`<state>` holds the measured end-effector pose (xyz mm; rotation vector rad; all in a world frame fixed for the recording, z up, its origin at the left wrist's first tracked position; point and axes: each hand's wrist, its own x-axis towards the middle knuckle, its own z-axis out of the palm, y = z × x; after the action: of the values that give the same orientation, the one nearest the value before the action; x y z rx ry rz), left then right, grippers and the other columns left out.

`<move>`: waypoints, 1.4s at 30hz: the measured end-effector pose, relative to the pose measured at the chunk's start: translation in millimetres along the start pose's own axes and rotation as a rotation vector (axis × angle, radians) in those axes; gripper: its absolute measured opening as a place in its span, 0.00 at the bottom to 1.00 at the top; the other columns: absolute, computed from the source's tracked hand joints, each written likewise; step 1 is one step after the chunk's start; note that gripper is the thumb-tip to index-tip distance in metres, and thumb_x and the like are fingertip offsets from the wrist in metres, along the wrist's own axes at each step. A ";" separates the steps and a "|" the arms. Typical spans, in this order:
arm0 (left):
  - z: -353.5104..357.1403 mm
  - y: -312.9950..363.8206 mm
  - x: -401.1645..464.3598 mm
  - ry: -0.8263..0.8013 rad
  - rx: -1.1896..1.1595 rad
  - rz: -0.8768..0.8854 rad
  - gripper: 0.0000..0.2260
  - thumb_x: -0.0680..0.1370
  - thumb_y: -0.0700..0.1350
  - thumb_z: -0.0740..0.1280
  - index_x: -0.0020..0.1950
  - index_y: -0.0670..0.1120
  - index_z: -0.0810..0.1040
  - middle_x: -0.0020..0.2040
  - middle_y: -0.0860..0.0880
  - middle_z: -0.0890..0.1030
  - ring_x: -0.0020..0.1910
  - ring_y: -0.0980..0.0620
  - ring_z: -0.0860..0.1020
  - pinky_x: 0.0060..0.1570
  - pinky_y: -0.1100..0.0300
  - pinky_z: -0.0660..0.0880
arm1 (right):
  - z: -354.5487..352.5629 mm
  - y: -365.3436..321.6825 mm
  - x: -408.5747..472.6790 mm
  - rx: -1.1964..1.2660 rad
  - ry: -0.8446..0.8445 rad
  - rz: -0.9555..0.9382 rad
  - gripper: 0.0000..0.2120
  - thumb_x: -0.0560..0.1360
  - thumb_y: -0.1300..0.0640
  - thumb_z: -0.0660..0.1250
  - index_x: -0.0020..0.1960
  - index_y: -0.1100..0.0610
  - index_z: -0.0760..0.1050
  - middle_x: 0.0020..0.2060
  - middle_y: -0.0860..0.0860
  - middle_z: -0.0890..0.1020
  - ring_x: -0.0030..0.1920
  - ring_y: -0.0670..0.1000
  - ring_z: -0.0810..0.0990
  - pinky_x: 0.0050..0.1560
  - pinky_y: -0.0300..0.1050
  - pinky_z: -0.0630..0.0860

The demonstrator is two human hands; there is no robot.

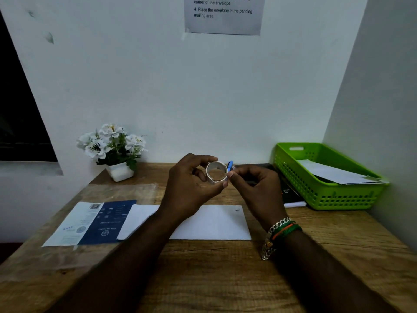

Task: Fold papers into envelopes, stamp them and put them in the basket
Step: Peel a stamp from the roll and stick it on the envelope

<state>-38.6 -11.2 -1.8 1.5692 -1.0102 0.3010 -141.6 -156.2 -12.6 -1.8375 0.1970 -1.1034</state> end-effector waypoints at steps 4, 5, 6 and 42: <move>-0.8 -1.5 0.4 -0.008 0.010 -0.008 0.23 0.65 0.47 0.85 0.57 0.51 0.84 0.52 0.54 0.82 0.41 0.52 0.82 0.39 0.68 0.76 | -0.6 0.7 1.1 -0.001 0.021 0.028 0.03 0.75 0.59 0.75 0.42 0.55 0.86 0.39 0.50 0.87 0.45 0.52 0.86 0.52 0.60 0.81; -0.6 -1.6 0.3 -0.008 0.010 -0.012 0.23 0.65 0.47 0.85 0.57 0.51 0.84 0.52 0.54 0.82 0.41 0.52 0.81 0.39 0.69 0.76 | -1.2 0.3 1.4 -0.003 0.024 0.030 0.03 0.75 0.59 0.75 0.42 0.55 0.86 0.39 0.50 0.87 0.45 0.52 0.86 0.52 0.59 0.81; -0.4 -1.6 0.2 -0.006 0.011 -0.013 0.23 0.65 0.46 0.85 0.57 0.51 0.84 0.52 0.54 0.83 0.40 0.52 0.81 0.39 0.69 0.75 | -1.9 -0.3 1.6 -0.004 0.027 0.031 0.04 0.75 0.59 0.74 0.42 0.56 0.85 0.39 0.50 0.87 0.45 0.51 0.86 0.52 0.59 0.81; 0.3 -3.1 0.7 -0.001 0.066 0.060 0.23 0.65 0.47 0.85 0.57 0.50 0.85 0.50 0.55 0.82 0.39 0.51 0.81 0.38 0.71 0.73 | -2.4 -5.7 0.9 0.094 -0.106 0.174 0.10 0.77 0.61 0.69 0.39 0.52 0.82 0.39 0.54 0.85 0.39 0.46 0.80 0.42 0.46 0.75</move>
<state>-36.0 -12.0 -3.5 1.6004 -1.0585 0.3788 -144.6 -155.1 -7.2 -1.7547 0.2339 -0.8783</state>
